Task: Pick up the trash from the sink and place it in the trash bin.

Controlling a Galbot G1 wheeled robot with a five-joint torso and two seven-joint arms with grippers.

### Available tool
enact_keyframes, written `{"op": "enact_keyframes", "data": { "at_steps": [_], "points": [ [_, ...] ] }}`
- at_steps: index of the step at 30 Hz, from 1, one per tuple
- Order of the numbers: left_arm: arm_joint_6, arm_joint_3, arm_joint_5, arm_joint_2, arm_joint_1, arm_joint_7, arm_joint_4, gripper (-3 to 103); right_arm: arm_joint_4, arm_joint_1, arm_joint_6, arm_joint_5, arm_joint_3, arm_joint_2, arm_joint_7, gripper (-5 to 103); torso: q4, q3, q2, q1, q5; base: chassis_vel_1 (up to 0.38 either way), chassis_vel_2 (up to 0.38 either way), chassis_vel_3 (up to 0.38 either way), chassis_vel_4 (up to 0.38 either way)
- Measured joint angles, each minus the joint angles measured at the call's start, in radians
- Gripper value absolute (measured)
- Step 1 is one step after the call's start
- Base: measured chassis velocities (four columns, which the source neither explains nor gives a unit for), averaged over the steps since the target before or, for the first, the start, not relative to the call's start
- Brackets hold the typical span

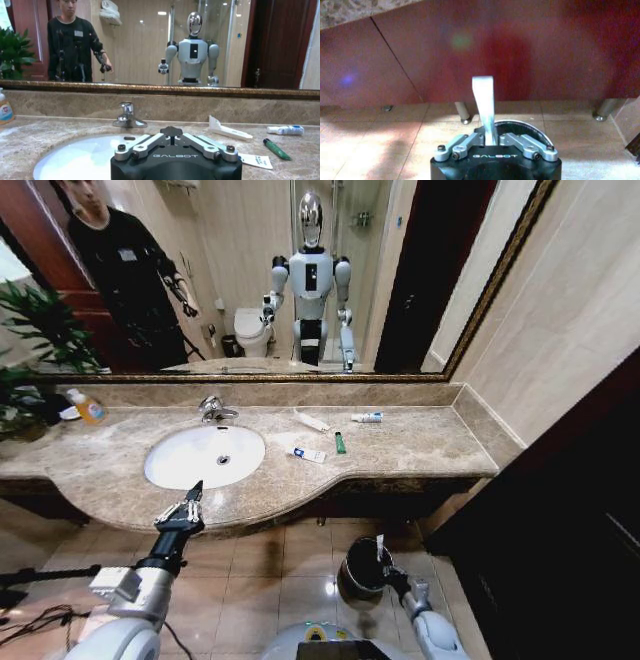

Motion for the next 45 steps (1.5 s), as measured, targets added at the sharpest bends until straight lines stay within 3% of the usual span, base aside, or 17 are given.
{"op": "enact_keyframes", "data": {
  "at_steps": [8, 10, 16, 21, 24, 45],
  "points": [
    [0.0, 0.0, 0.0, 0.0, 0.0, 0.0, 0.0, 0, -0.031, 0.016, 0.04, -0.004, 0.0, 0.003, 0.02, 44, 0.0, 0.0, 0.0, 0.0, 0.0001, 0.0, 0.0, 0.0, 0.0],
    [0.0, 0.0, 0.0, 0.0, 0.0, 0.0, 0.0, 0, -0.027, 0.016, 0.04, -0.004, 0.001, 0.001, 0.021, 44, 0.0, 0.0, 0.0, 0.0, 0.0, 0.0, 0.0, 0.0, 0.0],
    [0.0, 0.0, 0.0, 0.0, 0.0, 0.0, 0.0, 0, -0.01, 0.005, 0.04, -0.002, 0.002, -0.007, 0.023, 77, 0.0, 0.0, 0.0, 0.0, 0.0, 0.0, 0.0, 0.0, 0.0],
    [0.0, 0.0, 0.0, 0.0, 0.0, 0.0, 0.0, 0, -0.003, -0.002, 0.04, 0.001, 0.002, -0.009, 0.023, 88, 0.0, 0.0, 0.0, 0.0, 0.0, 0.0, 0.0, 0.0, 0.0],
    [0.0, 0.0, 0.0, 0.0, 0.0, 0.0, 0.0, 0, 0.004, -0.006, 0.04, 0.003, 0.002, -0.009, 0.023, 100, 0.0, 0.0, 0.0, 0.0, 0.0001, 0.0, 0.0, 0.0, 0.0],
    [0.0, 0.0, 0.0, 0.0, 0.0, 0.0, 0.0, 0, 0.154, -0.082, 0.038, 0.092, 0.016, -0.051, 0.024, 100, -0.0001, 0.0, 0.0, 0.0, 0.0001, 0.0, 0.0, 0.0, 0.0]
  ]
}}
